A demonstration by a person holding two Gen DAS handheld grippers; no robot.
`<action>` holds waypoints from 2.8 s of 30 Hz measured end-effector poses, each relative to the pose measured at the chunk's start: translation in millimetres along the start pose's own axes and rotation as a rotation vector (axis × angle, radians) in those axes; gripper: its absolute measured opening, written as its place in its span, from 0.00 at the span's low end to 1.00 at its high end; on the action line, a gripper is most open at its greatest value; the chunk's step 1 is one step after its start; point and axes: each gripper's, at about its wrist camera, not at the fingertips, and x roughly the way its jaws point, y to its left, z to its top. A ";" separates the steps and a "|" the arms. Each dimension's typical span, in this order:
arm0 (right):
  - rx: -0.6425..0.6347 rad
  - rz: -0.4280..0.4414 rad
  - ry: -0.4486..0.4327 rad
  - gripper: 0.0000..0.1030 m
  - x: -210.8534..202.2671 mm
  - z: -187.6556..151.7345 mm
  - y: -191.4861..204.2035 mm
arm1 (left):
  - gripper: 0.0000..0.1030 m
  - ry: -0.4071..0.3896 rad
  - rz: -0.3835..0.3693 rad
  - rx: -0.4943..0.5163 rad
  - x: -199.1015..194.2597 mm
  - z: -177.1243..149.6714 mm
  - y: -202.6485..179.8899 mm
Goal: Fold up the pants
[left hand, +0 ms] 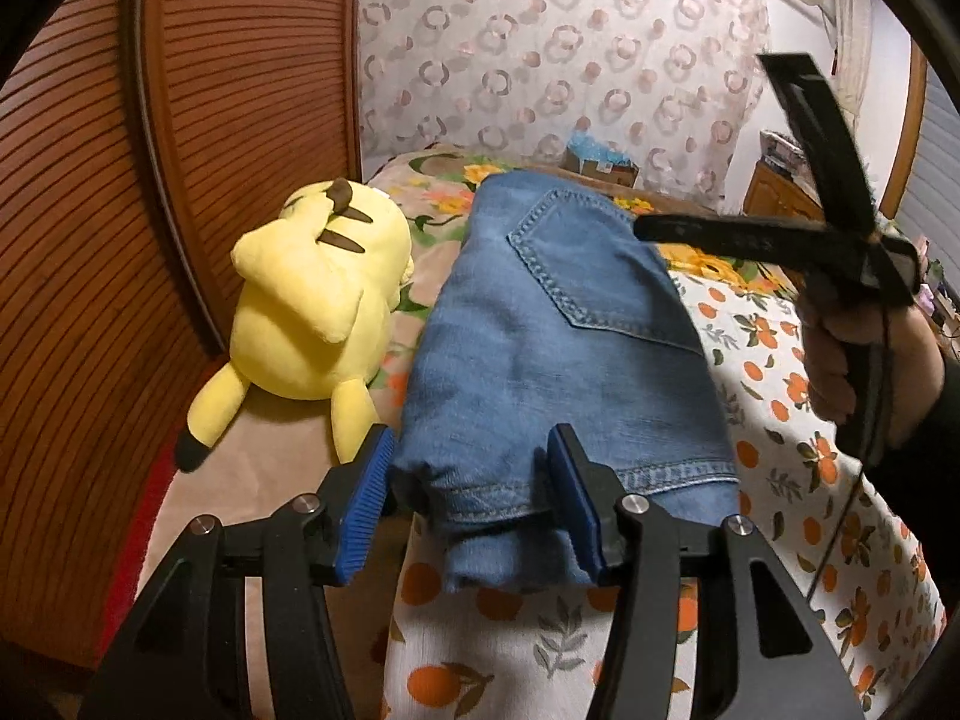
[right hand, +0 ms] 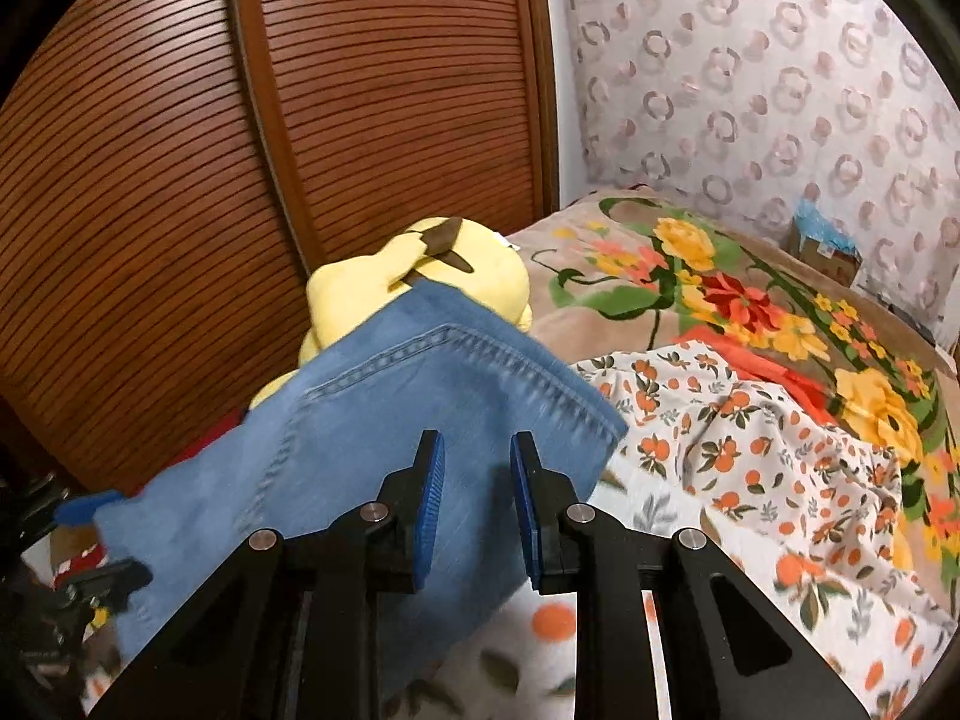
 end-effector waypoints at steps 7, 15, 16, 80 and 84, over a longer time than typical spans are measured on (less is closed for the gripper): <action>-0.012 -0.001 -0.040 0.23 -55.2 -20.6 16.9 | 0.60 -0.039 -0.013 -0.002 -23.7 -1.0 -4.0; -0.021 -0.003 -0.079 0.26 -101.0 -40.6 34.5 | 0.81 -0.081 -0.036 0.013 -48.4 -3.6 -12.7; -0.021 -0.003 -0.082 0.26 -104.4 -42.6 36.0 | 0.81 -0.082 -0.036 0.016 -51.0 -4.0 -13.8; 0.215 -0.419 -0.222 0.80 -368.3 -218.9 65.7 | 0.88 -0.172 -0.185 0.170 -125.1 -45.5 -197.3; 0.232 -0.446 -0.225 0.80 -378.6 -220.1 63.9 | 0.88 -0.182 -0.195 0.181 -129.3 -42.0 -212.0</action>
